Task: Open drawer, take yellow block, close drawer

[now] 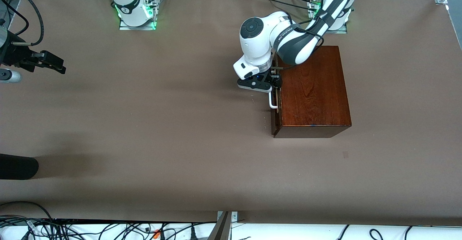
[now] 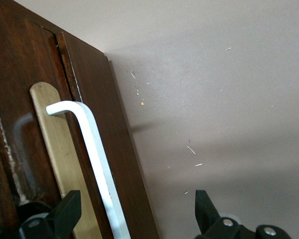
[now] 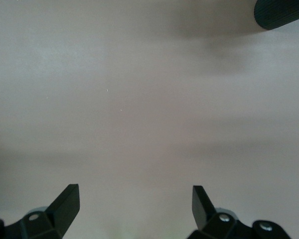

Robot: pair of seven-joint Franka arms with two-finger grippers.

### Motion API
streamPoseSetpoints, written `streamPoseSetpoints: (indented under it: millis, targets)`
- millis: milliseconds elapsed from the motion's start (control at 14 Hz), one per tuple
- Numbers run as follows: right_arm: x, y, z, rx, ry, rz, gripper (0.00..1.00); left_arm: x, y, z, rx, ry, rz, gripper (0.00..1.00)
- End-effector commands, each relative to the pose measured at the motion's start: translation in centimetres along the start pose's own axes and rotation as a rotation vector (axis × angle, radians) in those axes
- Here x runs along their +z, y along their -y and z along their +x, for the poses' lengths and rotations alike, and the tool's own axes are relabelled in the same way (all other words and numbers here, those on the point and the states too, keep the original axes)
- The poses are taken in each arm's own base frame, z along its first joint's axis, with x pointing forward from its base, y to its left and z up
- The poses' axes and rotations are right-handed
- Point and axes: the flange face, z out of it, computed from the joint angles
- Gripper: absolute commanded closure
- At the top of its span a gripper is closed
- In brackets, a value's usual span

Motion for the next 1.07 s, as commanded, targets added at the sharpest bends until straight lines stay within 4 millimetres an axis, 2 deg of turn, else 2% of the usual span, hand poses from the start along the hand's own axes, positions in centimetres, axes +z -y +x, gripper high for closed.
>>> streamPoseSetpoints:
  millis: [0,573,1003]
  targets:
    - [-0.7,-0.1,-0.5,-0.004,-0.006,0.006,0.00,2.4,0.0,-0.1,-0.002,-0.003,0.029,0.00]
    - [-0.8,-0.1,-0.5,-0.004,-0.007,0.006,0.00,2.2,-0.5,-0.5,-0.012,-0.004,0.037,0.00]
    - [-0.7,-0.1,-0.5,-0.004,-0.006,0.006,0.00,1.6,-1.4,-1.8,0.000,0.014,0.076,0.00]
